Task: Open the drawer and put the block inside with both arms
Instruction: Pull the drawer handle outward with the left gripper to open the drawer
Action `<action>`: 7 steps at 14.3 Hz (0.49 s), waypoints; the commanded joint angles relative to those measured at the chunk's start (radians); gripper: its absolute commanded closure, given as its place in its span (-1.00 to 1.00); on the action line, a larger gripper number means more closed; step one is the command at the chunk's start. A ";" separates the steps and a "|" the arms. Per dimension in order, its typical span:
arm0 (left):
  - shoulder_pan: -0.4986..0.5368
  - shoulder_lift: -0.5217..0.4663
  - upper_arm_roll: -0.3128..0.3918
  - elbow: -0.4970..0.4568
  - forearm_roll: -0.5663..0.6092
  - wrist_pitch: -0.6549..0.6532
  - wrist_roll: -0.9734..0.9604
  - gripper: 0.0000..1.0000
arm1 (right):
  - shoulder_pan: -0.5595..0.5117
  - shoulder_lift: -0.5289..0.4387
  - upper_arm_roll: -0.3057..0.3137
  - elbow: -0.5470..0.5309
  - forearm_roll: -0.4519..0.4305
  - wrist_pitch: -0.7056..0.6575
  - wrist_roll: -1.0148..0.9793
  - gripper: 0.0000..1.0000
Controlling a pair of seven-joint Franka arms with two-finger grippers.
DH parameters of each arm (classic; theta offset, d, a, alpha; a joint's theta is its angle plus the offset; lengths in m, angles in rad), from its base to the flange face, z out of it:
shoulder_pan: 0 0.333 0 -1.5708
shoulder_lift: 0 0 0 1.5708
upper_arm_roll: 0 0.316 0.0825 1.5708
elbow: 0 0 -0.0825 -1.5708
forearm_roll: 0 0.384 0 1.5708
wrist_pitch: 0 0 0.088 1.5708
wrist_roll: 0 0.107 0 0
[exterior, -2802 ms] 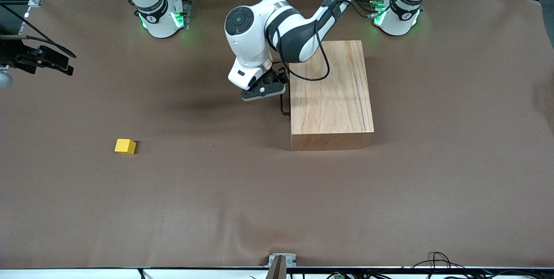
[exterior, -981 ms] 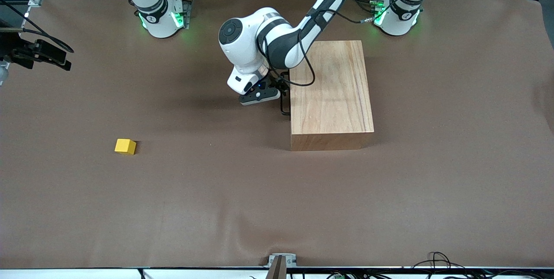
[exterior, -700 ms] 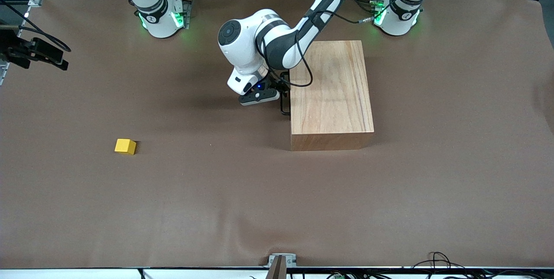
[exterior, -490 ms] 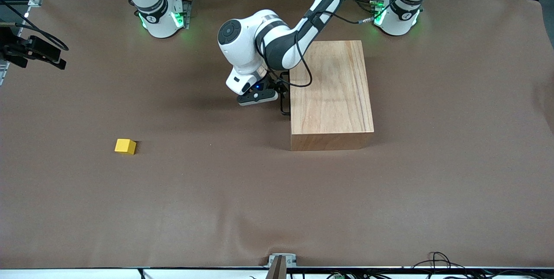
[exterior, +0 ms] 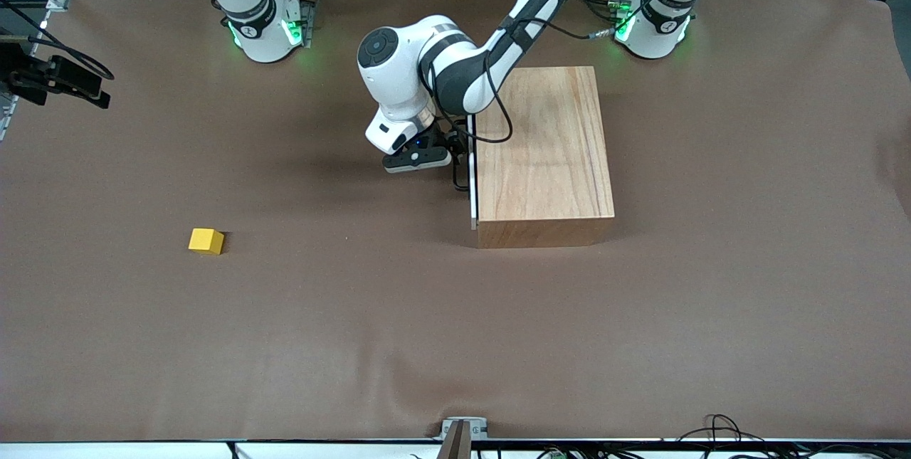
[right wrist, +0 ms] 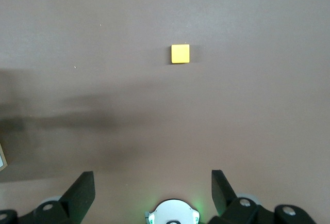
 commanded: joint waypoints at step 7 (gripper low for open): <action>-0.009 0.032 -0.025 0.016 -0.020 0.113 0.006 -1.00 | -0.001 -0.006 -0.002 -0.004 -0.016 -0.029 0.004 -1.00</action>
